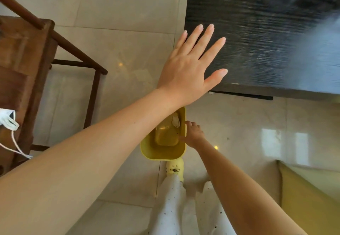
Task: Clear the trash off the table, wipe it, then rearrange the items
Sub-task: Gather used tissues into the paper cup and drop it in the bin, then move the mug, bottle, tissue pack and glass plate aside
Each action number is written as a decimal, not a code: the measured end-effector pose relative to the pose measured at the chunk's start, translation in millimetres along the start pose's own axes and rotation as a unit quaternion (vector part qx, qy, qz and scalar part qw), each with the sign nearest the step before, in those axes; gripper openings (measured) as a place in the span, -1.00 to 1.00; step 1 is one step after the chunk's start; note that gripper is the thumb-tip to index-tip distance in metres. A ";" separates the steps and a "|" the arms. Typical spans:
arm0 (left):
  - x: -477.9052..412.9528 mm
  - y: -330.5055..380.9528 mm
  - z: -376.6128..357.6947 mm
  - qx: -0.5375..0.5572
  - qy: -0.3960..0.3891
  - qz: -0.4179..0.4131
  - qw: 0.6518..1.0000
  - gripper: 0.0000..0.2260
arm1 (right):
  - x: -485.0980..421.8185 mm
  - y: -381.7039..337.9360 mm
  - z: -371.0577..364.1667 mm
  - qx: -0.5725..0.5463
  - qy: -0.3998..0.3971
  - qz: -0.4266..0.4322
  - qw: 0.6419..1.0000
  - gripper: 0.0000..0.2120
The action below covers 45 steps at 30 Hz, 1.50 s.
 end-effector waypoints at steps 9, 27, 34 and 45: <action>0.8 1.4 -0.4 -0.005 -0.048 0.000 0.999 -0.42 | 29.4 -13.6 47.2 0.017 -0.037 0.031 0.999 -0.32; -10.5 2.5 13.7 0.016 -0.325 0.058 0.944 -0.43 | 190.3 -25.3 194.7 0.042 -0.090 0.037 0.994 -0.28; -12.8 22.3 58.6 -0.018 -0.447 0.062 0.892 -0.43 | 256.6 -10.1 280.3 0.116 -0.071 0.032 0.990 -0.35; -94.6 114.9 164.6 -0.046 -0.421 -0.057 0.904 -0.53 | 334.1 26.9 405.0 0.085 0.001 0.011 0.996 -0.49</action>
Point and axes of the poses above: each hand's wrist, its own x-axis away from the middle knuckle, its own z-axis out of the back of the hand, y = z × x, the point moved 8 cm from there along -x, towards the middle knuckle, and after that the axes turned 1 degree about -x, right-handed, at the moved point
